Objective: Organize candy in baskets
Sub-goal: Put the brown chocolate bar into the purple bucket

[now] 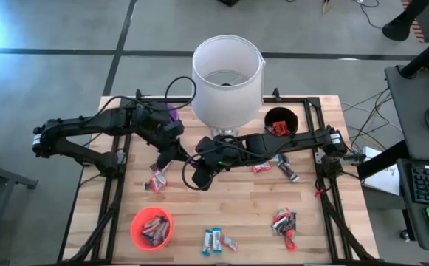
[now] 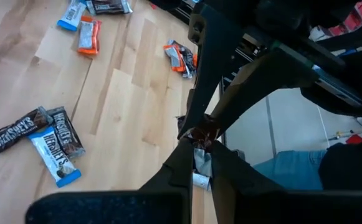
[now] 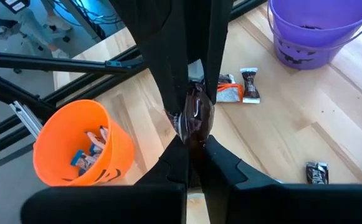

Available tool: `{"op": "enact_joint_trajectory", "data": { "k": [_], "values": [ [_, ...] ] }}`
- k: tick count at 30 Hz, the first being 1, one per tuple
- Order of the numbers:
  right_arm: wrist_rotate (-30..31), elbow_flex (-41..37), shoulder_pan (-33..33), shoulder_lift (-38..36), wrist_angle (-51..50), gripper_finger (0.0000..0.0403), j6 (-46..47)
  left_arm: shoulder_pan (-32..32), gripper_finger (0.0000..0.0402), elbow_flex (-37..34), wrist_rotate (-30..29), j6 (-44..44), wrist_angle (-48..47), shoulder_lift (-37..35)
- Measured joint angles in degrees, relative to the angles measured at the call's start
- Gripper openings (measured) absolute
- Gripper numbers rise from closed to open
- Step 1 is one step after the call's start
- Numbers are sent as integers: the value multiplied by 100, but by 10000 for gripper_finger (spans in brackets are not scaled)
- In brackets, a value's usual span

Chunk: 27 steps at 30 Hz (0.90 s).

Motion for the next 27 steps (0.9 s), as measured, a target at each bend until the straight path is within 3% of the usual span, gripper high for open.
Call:
{"op": "enact_joint_trajectory", "data": {
  "k": [8, 14, 18, 27],
  "values": [
    [-415, 4, -2, 0, 15, 90, 110, 0, 1, 0, -4, 180, -321, -21],
    [-725, 6, 85, -82, -427, 136, 391, 11, 0, 0, -568, 398, -959, -237],
    [-998, 9, 233, -114, -1171, 149, 599, 66, 0, 0, -1071, 524, -1329, -421],
    [-1016, -302, 619, -114, -2344, 141, 935, 466, 0, 0, -2379, 1048, -2151, -610]
  ]
}}
